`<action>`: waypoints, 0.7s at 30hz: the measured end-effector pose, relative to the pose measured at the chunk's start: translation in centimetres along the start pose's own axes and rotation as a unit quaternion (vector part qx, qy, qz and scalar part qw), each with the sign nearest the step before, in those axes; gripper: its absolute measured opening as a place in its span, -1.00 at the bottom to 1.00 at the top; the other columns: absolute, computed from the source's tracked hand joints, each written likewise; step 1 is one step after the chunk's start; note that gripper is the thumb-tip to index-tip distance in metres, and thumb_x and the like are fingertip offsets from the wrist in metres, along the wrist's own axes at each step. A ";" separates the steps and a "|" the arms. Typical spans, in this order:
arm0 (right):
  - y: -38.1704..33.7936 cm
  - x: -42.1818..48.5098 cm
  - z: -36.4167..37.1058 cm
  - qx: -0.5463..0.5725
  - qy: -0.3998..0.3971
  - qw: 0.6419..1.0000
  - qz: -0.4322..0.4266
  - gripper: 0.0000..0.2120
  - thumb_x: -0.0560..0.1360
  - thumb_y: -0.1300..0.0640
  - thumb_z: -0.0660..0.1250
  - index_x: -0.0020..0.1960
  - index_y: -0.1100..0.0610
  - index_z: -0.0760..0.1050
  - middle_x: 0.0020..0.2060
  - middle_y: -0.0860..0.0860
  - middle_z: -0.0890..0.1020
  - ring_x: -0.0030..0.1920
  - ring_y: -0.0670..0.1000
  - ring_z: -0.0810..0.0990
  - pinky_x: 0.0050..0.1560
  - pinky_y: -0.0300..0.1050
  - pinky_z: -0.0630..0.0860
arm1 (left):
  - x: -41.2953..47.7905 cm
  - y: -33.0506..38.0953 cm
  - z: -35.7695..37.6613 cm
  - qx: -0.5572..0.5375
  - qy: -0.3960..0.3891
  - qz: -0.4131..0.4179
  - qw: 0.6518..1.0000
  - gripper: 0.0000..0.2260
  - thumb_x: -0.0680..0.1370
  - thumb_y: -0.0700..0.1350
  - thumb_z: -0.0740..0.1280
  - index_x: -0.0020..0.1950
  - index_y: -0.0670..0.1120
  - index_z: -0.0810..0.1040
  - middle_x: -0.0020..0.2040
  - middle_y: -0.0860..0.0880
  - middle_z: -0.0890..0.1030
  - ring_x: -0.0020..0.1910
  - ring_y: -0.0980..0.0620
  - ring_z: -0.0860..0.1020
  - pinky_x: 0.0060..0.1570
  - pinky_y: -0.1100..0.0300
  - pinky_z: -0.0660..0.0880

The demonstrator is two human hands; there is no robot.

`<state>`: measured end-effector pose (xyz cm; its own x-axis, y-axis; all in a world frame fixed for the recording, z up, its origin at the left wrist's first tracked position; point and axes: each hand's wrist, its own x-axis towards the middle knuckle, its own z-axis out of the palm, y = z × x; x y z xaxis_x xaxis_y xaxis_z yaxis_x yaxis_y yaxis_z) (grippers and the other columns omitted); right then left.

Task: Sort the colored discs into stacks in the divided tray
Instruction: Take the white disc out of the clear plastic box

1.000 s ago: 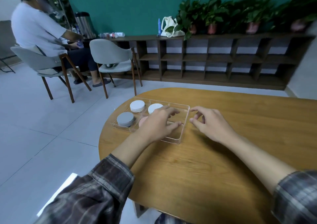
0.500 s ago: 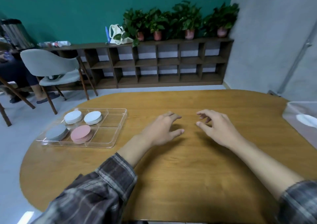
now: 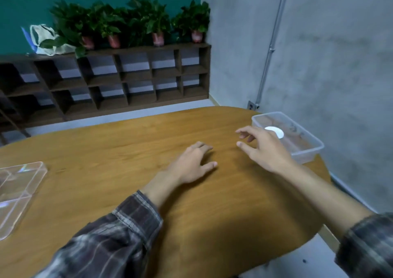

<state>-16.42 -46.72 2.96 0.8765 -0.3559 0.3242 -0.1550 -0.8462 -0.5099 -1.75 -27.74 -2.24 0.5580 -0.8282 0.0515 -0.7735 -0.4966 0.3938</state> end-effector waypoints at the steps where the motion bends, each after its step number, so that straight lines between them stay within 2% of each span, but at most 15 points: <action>1: 0.9 0.2 -0.7 -0.003 0.006 1.000 0.004 -0.74 0.53 0.09 0.46 0.22 0.00 0.61 -0.02 -0.10 0.66 -0.04 -0.05 0.60 0.08 -0.14 0.50 | 1.1 0.7 0.5 0.000 -0.003 0.005 1.000 -0.42 0.63 0.21 0.31 0.58 -0.02 0.35 0.55 -0.03 0.38 0.53 -0.09 0.36 0.53 -0.04 0.31; 3: 2.6 0.5 -2.0 -0.005 0.012 1.000 0.014 -0.74 0.54 0.09 0.45 0.22 0.00 0.61 -0.01 -0.09 0.67 -0.03 -0.05 0.60 0.06 -0.19 0.47 | 3.1 2.3 1.4 0.000 -0.012 0.011 1.000 -0.40 0.64 0.21 0.30 0.61 -0.02 0.32 0.59 -0.03 0.32 0.57 -0.08 0.31 0.55 -0.06 0.28; 7: 5.2 1.3 -4.4 -0.014 0.031 0.999 0.013 -0.79 0.55 0.18 0.42 0.18 0.07 0.62 -0.02 -0.07 0.67 -0.04 -0.07 0.59 -0.04 -0.54 0.32 | 6.6 4.6 2.8 0.013 -0.029 0.015 0.999 -0.35 0.64 0.23 0.28 0.66 -0.03 0.24 0.68 -0.02 0.18 0.65 -0.06 0.17 0.61 -0.04 0.17; 9: 6.7 1.9 -5.2 -0.026 0.026 0.999 0.024 -0.78 0.55 0.22 0.41 0.19 0.08 0.61 -0.02 -0.10 0.65 -0.04 -0.08 0.56 -0.04 -0.58 0.30 | 7.9 5.5 3.2 0.022 -0.040 0.017 0.999 -0.34 0.65 0.23 0.27 0.67 -0.04 0.22 0.69 -0.01 0.15 0.66 -0.04 0.14 0.62 -0.01 0.14; 10: 7.6 2.3 -5.4 -0.031 0.016 0.999 0.037 -0.75 0.55 0.19 0.42 0.21 0.06 0.61 0.01 -0.12 0.64 -0.02 -0.08 0.57 -0.02 -0.53 0.33 | 8.4 5.8 3.3 0.025 -0.047 0.017 0.998 -0.34 0.66 0.23 0.26 0.67 -0.04 0.21 0.69 -0.01 0.14 0.66 -0.04 0.13 0.62 0.00 0.13; 13: 10.4 3.4 -5.6 -0.044 -0.018 0.996 0.073 -0.68 0.53 0.13 0.47 0.27 0.03 0.59 0.12 -0.07 0.67 0.05 -0.03 0.61 0.11 -0.20 0.48 | 9.9 6.4 3.6 0.032 -0.061 0.018 0.997 -0.33 0.66 0.24 0.25 0.68 -0.03 0.19 0.70 -0.01 0.13 0.66 -0.05 0.12 0.62 0.00 0.12; 17: 12.9 4.8 -5.3 -0.057 -0.066 0.988 0.126 -0.61 0.51 0.14 0.49 0.33 0.05 0.58 0.17 0.06 0.66 0.15 0.04 0.61 0.20 -0.12 0.52 | 11.7 6.3 3.8 0.048 -0.081 0.017 0.995 -0.27 0.61 0.31 0.28 0.68 -0.01 0.20 0.69 -0.01 0.16 0.65 -0.04 0.15 0.60 0.01 0.13; 21: 14.3 6.6 -3.8 -0.079 -0.091 0.981 0.149 -0.57 0.50 0.11 0.50 0.35 0.02 0.55 0.26 0.08 0.61 0.25 0.09 0.58 0.25 -0.07 0.50 | 12.7 6.1 3.2 0.072 -0.100 0.013 0.992 -0.24 0.54 0.36 0.35 0.64 0.01 0.29 0.63 -0.01 0.29 0.59 -0.06 0.26 0.55 0.01 0.22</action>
<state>-14.60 -62.71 0.82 0.8463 -0.5322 0.0245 -0.4728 -0.7715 -0.4258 -0.40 -42.12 -2.12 0.4775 -0.8692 -0.1285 -0.8300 -0.4942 0.2587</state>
